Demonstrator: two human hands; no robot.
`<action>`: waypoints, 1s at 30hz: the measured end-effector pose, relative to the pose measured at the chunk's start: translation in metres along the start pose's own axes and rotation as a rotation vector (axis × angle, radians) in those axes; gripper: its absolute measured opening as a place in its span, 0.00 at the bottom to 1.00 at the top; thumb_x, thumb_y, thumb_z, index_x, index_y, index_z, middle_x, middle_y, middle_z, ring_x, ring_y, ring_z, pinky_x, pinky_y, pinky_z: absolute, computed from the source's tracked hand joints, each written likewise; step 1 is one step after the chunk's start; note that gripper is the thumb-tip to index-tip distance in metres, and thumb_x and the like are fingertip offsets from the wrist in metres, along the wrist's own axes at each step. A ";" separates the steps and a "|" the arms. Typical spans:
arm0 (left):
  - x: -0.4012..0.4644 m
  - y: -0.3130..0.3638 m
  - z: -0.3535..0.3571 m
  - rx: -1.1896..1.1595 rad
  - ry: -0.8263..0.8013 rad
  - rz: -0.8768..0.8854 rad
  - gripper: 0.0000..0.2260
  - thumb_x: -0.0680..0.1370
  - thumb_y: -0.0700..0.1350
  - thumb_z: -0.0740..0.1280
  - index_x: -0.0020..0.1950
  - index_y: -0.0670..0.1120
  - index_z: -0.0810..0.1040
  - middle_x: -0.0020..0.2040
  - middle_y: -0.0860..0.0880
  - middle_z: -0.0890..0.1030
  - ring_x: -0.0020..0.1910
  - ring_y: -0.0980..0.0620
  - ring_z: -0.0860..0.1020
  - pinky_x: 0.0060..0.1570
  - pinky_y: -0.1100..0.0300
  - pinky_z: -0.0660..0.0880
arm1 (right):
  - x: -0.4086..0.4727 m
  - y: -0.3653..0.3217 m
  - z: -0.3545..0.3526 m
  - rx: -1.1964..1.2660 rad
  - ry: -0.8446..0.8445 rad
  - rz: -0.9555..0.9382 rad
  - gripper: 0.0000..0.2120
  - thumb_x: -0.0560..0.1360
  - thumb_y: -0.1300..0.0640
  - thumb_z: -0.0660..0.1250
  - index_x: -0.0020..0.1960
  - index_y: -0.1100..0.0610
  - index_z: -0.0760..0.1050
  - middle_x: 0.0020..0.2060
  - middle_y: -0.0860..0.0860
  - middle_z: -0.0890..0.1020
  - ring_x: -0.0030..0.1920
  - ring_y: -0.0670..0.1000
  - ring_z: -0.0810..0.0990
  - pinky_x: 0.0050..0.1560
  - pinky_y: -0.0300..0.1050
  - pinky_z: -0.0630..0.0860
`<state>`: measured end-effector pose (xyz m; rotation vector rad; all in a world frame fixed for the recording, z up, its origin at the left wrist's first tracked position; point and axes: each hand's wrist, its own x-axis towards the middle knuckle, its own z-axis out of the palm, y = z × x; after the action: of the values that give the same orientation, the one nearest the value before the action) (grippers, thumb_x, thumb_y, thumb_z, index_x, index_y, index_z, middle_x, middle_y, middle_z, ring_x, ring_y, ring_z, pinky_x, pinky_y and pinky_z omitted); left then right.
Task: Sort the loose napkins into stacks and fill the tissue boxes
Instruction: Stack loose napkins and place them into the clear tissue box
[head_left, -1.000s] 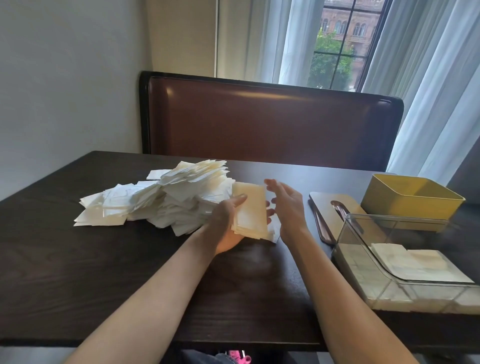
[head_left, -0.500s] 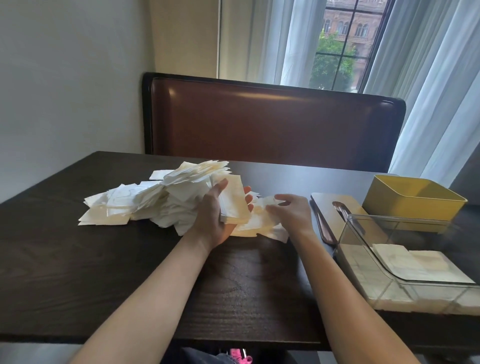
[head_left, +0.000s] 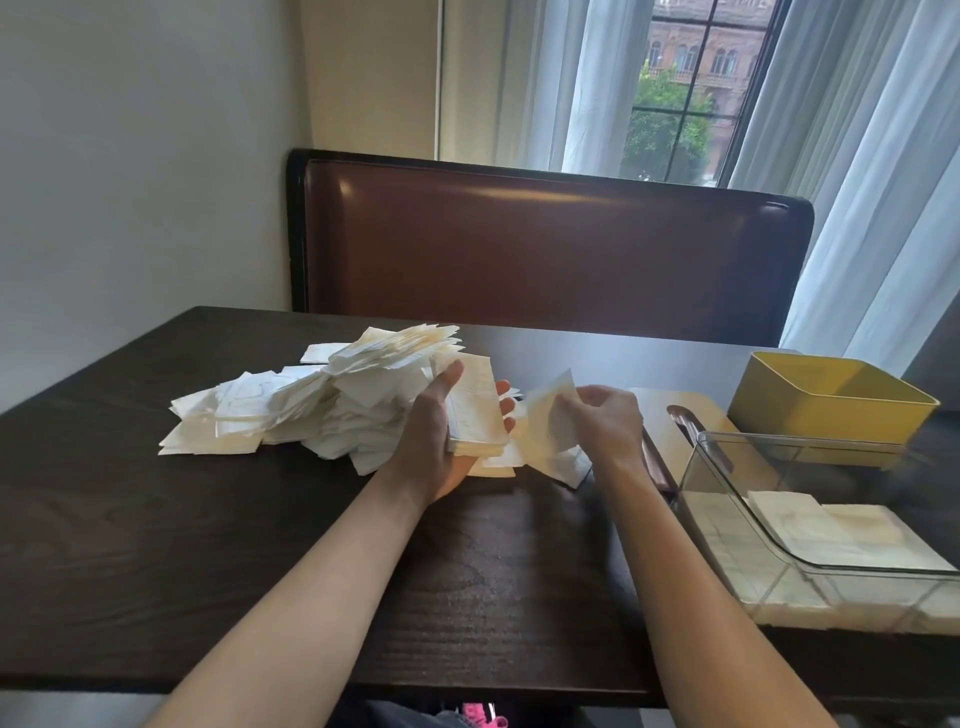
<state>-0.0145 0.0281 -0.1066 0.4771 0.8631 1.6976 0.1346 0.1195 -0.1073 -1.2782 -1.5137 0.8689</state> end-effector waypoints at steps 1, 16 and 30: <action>-0.001 0.000 0.001 0.006 -0.004 0.002 0.22 0.82 0.54 0.63 0.71 0.42 0.73 0.56 0.40 0.83 0.48 0.43 0.83 0.47 0.50 0.81 | -0.001 -0.004 -0.001 0.032 0.024 -0.045 0.09 0.74 0.57 0.71 0.53 0.59 0.82 0.45 0.48 0.81 0.47 0.51 0.80 0.49 0.44 0.79; -0.002 -0.010 0.003 0.167 -0.222 0.043 0.34 0.82 0.68 0.45 0.68 0.45 0.76 0.62 0.43 0.82 0.61 0.46 0.81 0.60 0.52 0.77 | -0.024 -0.024 0.009 0.457 -0.508 0.070 0.08 0.80 0.61 0.65 0.57 0.61 0.78 0.49 0.58 0.82 0.47 0.54 0.83 0.41 0.46 0.82; 0.002 -0.016 0.004 0.217 -0.107 0.036 0.22 0.83 0.52 0.63 0.70 0.37 0.74 0.56 0.39 0.81 0.49 0.45 0.82 0.42 0.56 0.79 | -0.026 -0.022 0.011 0.346 -0.414 0.004 0.08 0.78 0.56 0.68 0.45 0.58 0.84 0.34 0.50 0.82 0.35 0.48 0.79 0.33 0.40 0.71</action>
<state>-0.0019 0.0326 -0.1158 0.7276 0.9692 1.6032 0.1174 0.0902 -0.0956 -0.8824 -1.5819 1.3944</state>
